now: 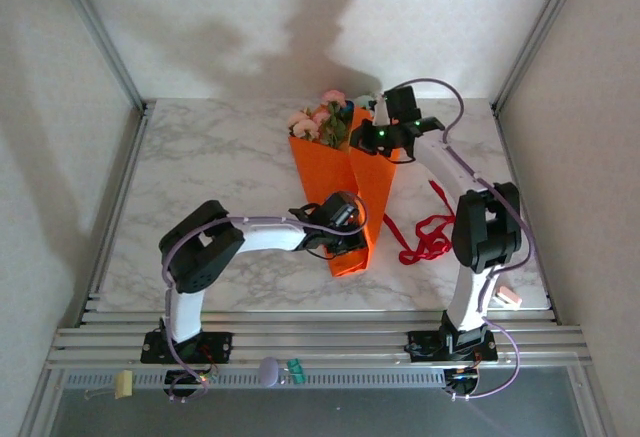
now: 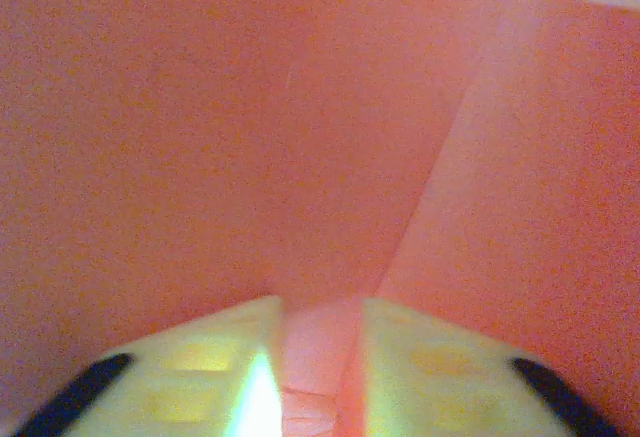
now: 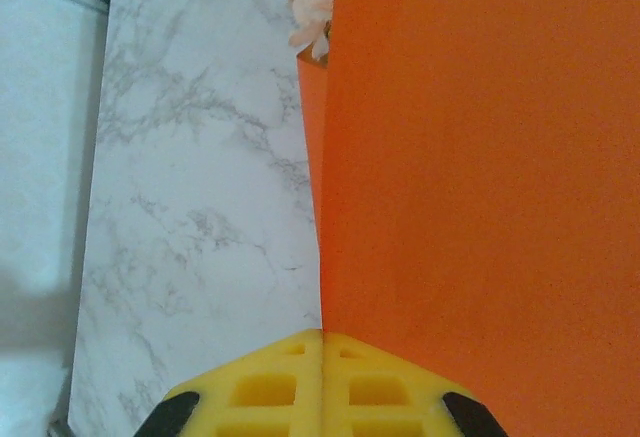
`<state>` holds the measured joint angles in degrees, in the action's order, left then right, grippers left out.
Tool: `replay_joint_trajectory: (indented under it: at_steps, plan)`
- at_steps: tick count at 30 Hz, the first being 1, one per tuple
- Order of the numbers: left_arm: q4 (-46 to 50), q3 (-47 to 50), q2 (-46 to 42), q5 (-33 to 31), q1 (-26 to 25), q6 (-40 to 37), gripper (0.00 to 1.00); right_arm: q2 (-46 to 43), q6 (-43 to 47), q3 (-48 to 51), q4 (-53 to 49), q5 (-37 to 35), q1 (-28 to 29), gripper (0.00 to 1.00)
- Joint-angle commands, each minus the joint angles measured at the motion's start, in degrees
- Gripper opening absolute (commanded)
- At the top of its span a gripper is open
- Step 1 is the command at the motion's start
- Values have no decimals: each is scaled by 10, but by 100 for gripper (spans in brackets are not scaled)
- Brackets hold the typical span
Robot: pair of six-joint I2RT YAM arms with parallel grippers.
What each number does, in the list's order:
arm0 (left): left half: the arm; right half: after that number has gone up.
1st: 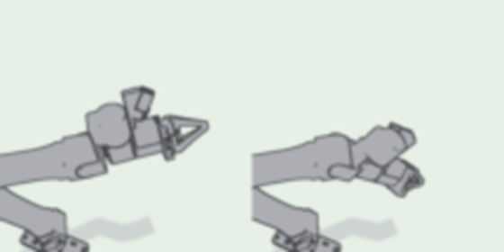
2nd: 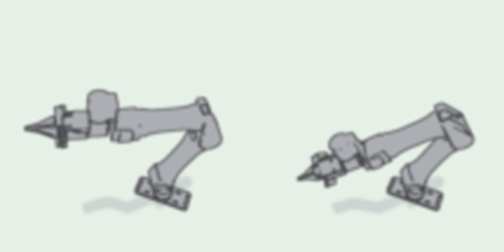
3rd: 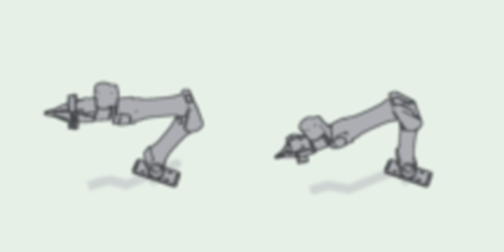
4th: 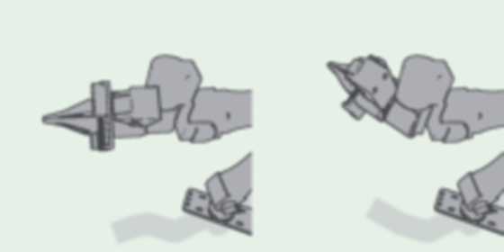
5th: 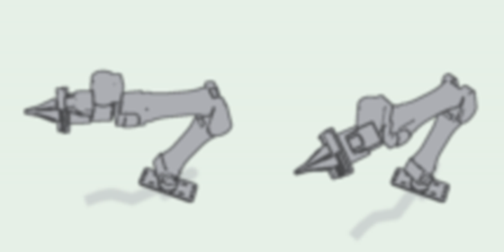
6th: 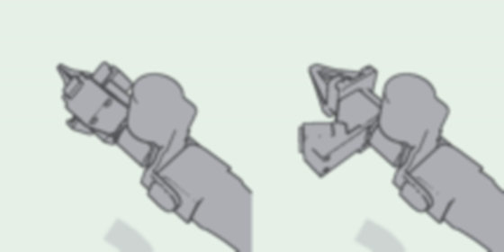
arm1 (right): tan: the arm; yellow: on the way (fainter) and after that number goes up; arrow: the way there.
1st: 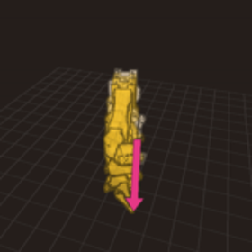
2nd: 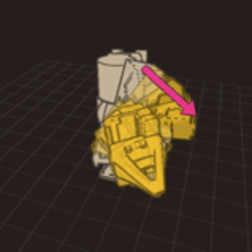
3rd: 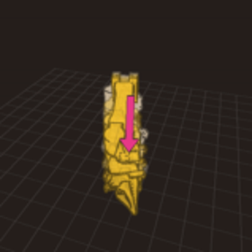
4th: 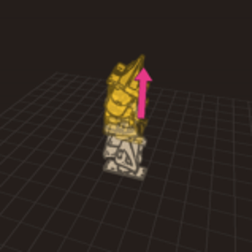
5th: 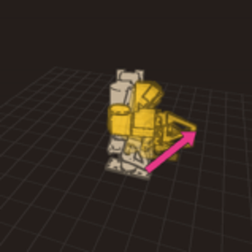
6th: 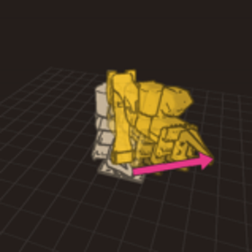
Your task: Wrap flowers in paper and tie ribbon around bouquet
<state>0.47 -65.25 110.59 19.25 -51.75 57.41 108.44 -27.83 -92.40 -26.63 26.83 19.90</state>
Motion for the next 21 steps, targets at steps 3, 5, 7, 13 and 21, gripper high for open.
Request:
replay_joint_trajectory:
  at_steps: [3, 5, 7, 13, 21]
  plan:
    - [39, 33, -93, -98, -11, 1, 42, 26, -4, -29, 20, 38, 17, 0]
    - [64, 42, -120, -118, -12, 6, 43, 36, -4, -36, 20, 41, 21, 0]
    - [86, 55, -146, -134, -13, 13, 43, 44, -4, -41, 22, 45, 24, 0]
    - [63, 104, -240, -159, -10, 21, 57, 62, -6, -58, 20, 53, 36, 0]
    - [35, 102, -209, -87, 18, 46, 67, 74, -6, -64, 14, 63, 44, 0]
